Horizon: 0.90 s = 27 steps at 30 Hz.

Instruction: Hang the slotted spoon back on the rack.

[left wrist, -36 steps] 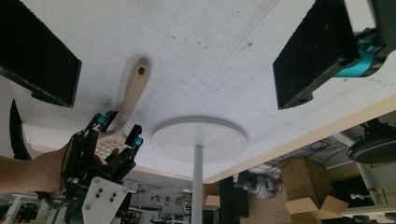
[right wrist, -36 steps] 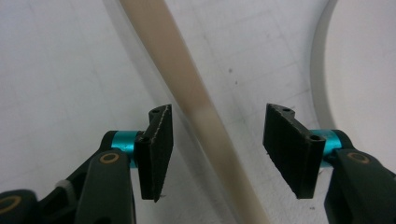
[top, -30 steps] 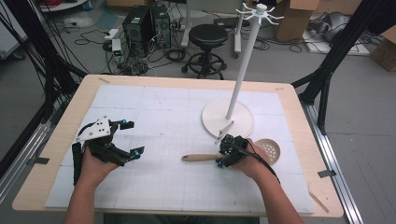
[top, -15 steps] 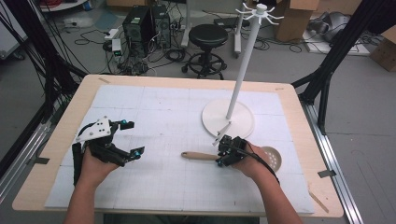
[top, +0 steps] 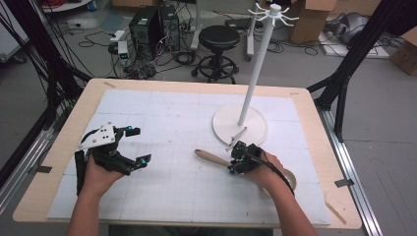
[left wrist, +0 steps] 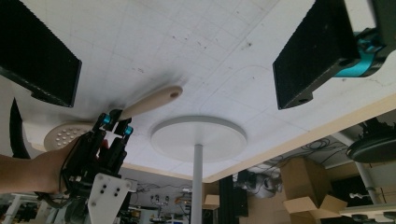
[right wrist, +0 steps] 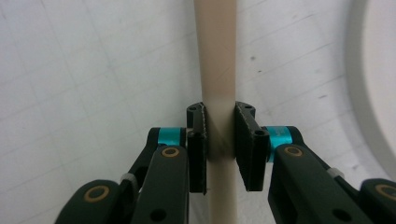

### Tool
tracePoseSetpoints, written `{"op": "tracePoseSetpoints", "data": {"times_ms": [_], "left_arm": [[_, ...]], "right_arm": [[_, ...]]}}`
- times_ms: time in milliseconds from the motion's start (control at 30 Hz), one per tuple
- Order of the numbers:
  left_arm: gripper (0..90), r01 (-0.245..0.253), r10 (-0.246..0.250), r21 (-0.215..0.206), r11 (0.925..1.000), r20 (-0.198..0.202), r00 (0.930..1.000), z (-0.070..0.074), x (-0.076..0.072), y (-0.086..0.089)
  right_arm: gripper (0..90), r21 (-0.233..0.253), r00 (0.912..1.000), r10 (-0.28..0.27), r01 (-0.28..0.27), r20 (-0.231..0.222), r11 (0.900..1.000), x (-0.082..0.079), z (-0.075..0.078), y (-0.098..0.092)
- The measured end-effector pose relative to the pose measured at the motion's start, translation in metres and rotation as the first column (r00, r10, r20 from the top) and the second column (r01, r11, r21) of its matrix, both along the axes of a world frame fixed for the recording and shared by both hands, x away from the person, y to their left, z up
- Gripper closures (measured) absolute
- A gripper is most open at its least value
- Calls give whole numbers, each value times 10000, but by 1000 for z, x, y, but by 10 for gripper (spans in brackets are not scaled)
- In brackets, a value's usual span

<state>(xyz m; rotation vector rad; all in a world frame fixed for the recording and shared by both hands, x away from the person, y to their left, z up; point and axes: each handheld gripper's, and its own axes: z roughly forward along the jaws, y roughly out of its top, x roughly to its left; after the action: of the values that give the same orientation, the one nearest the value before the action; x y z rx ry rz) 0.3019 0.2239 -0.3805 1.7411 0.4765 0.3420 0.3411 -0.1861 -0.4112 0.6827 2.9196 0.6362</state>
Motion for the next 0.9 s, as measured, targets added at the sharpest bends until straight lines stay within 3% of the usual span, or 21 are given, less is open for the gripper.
{"op": "tracePoseSetpoints", "data": {"times_ms": [67, 167, 333, 533, 567, 833, 900], "left_arm": [[17, -45, 45, -36, 10000, -1, 10000, 0, 0, 1], [16, -56, 56, -40, 10000, -23, 10000, 0, 0, 2], [16, -60, 60, 41, 10000, -12, 10000, 0, 0, 0], [16, -50, 51, -61, 10000, 59, 10000, 2, -2, 1], [16, -51, 51, -83, 10000, 71, 10000, 2, -2, 1], [17, -20, 23, -174, 9998, 169, 9999, 5, -3, 4], [16, -23, 26, -190, 9998, 180, 9998, 5, -3, 4]], "right_arm": [[763, 632, 9999, -160, 155, 65, 9979, -1, 9, -7], [763, 1663, 9990, -260, 195, 368, 9859, -5, 24, -19], [763, 2981, 9973, -494, 310, 546, 9540, -12, 50, -36], [763, 3639, 9869, -735, 164, 1436, 9313, -19, 79, -48], [763, 3871, 9828, -798, 91, 1668, 9220, -21, 89, -51], [763, 4042, 9740, -843, -81, 2103, 9146, -22, 112, -55], [763, 4109, 9755, -875, -33, 2020, 9117, -22, 113, -55]]}}
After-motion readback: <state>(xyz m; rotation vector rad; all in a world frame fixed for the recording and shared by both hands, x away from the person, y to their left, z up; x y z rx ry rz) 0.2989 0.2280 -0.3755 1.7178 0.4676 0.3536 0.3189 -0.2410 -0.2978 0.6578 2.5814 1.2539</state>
